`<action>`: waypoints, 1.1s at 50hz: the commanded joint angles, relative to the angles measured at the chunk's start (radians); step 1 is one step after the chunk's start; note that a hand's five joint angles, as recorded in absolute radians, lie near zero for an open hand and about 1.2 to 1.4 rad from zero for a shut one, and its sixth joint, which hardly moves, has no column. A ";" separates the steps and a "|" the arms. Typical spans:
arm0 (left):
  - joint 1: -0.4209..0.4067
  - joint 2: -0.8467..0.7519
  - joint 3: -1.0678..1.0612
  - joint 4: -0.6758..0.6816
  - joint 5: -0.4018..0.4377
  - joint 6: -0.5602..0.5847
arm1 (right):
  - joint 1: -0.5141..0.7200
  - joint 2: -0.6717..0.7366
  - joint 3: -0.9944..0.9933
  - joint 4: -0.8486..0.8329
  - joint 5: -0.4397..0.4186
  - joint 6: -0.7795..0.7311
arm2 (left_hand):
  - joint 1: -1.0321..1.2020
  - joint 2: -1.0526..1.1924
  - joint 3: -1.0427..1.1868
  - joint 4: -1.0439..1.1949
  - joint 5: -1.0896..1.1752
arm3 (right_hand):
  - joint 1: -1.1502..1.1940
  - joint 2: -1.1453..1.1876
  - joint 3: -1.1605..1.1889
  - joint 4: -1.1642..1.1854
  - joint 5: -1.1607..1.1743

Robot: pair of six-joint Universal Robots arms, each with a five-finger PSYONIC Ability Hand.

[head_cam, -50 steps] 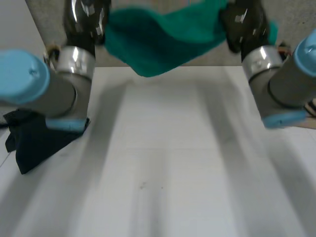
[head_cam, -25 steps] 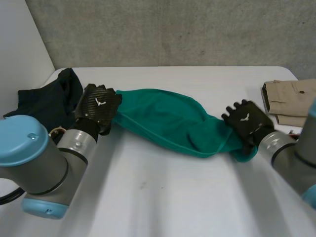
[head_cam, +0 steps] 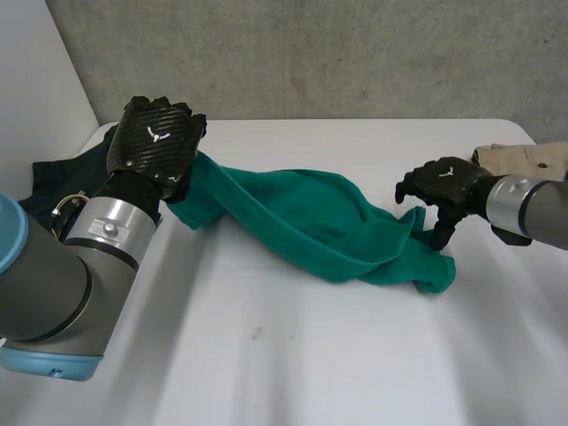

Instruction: Fold the laundry.

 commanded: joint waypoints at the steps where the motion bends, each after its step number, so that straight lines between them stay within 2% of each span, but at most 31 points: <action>1: 0.004 0.001 0.002 0.001 0.000 0.000 | 0.007 0.135 -0.089 -0.024 0.008 -0.151 | 0.264 0.196 0.201 0.194 0.228 | 0.179 0.123 0.114 0.109 0.123; 9: 0.007 0.005 0.002 0.001 0.000 0.000 | 0.013 0.260 -0.189 -0.065 0.006 -0.159 | 0.264 0.196 0.201 0.194 0.228 | 0.320 0.264 0.255 0.250 0.263; 16: 0.008 0.006 0.002 0.001 0.000 0.000 | 0.039 0.313 -0.251 -0.102 0.008 -0.149 | 0.264 0.196 0.201 0.194 0.228 | 0.490 0.435 0.425 0.421 0.434; 18: 0.010 0.008 0.002 0.001 0.000 -0.002 | 0.040 0.320 -0.263 -0.104 0.008 -0.139 | 0.264 0.196 0.201 0.194 0.228 | 0.628 0.572 0.563 0.558 0.571; 19: 0.010 0.008 0.002 0.001 0.000 0.000 | 0.042 0.321 -0.267 -0.104 0.006 -0.134 | 0.264 0.196 0.201 0.194 0.228 | 0.762 0.707 0.697 0.693 0.706; 20: 0.010 0.008 0.002 0.003 0.000 0.000 | 0.043 0.324 -0.274 -0.104 0.006 -0.128 | 0.264 0.196 0.201 0.194 0.228 | 1.015 0.960 0.950 0.946 0.959; 23: 0.012 0.009 0.008 0.001 -0.002 0.000 | 0.046 0.310 -0.284 -0.104 0.009 -0.116 | 0.264 0.196 0.201 0.194 0.228 | 1.018 0.962 0.953 0.948 0.961; 29: 0.021 0.049 0.031 -0.008 -0.003 0.002 | 0.033 0.163 -0.263 -0.076 0.029 -0.044 | 0.264 0.196 0.201 0.194 0.228 | 1.018 0.962 0.953 0.948 0.961; 34: 0.048 0.118 0.062 -0.083 -0.003 0.002 | 0.016 -0.115 -0.150 0.072 0.077 -0.077 | 0.264 0.196 0.201 0.194 0.228 | 1.018 0.962 0.953 0.948 0.961; 37: 0.056 0.156 0.089 -0.193 -0.002 0.005 | -0.027 -0.273 -0.055 0.163 0.110 -0.135 | 0.264 0.196 0.201 0.194 0.228 | 1.018 0.962 0.953 0.948 0.961; 42: 0.059 0.181 0.116 -0.390 0.000 0.002 | -0.041 -0.423 0.119 0.286 0.158 -0.254 | 0.264 0.196 0.201 0.194 0.228 | 1.018 0.962 0.953 0.948 0.961; 46: 0.068 0.170 0.106 -0.506 -0.002 0.003 | -0.036 -0.477 0.277 0.312 0.176 -0.315 | 0.264 0.196 0.201 0.194 0.228 | 1.018 0.962 0.953 0.948 0.961; 50: 0.081 0.105 0.094 -0.520 -0.003 0.005 | -0.035 -0.460 0.386 0.309 0.178 -0.338 | 0.264 0.196 0.201 0.194 0.228 | 1.018 0.962 0.953 0.948 0.961; 52: 0.081 0.049 0.094 -0.517 -0.002 0.009 | -0.035 -0.432 0.400 0.298 0.178 -0.338 | 0.264 0.196 0.201 0.194 0.228 | 1.018 0.962 0.953 0.948 0.961; 55: 0.088 -0.069 0.126 -0.499 -0.002 0.015 | -0.033 -0.307 0.368 0.242 0.186 -0.318 | 0.264 0.196 0.201 0.194 0.228 | 1.018 0.962 0.953 0.948 0.961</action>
